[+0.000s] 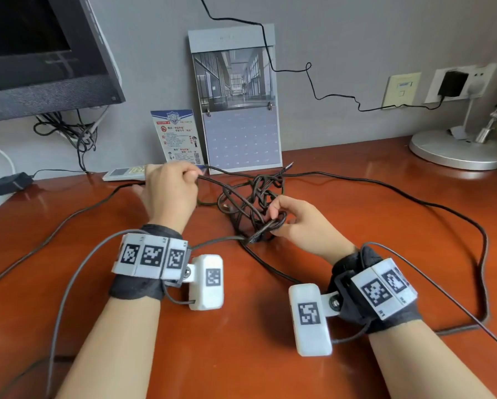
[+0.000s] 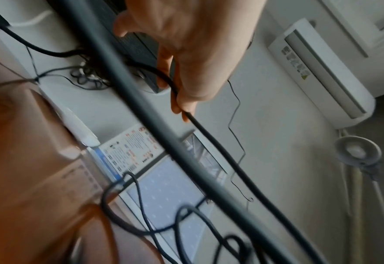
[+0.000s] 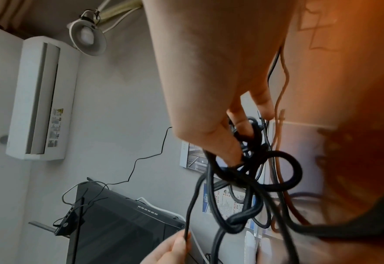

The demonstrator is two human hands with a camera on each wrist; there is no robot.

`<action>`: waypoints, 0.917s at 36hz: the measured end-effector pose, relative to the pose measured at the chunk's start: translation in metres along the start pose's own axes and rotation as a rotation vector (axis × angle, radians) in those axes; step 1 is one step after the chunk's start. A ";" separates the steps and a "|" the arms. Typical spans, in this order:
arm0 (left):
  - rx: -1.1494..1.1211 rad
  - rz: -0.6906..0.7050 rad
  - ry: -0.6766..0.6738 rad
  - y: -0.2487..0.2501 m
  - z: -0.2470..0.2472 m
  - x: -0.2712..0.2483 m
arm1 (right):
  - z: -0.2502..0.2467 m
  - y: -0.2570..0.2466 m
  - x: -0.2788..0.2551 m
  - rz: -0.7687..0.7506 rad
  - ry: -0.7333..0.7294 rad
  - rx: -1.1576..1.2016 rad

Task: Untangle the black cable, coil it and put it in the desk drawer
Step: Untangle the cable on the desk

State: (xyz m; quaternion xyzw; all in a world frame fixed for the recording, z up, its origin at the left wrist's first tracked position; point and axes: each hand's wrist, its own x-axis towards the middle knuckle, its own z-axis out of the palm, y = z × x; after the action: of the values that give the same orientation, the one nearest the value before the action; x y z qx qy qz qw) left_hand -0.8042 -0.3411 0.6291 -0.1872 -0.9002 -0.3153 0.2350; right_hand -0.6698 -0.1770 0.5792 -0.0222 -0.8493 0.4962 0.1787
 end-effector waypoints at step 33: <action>-0.127 0.441 -0.660 0.015 0.011 -0.012 | 0.005 0.004 -0.001 0.068 0.260 -0.106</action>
State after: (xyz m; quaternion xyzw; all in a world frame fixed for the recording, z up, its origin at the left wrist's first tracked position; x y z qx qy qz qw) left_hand -0.7908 -0.3255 0.6224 -0.4814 -0.8442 -0.2353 -0.0170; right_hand -0.6711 -0.1794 0.5738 -0.1244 -0.8428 0.4495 0.2687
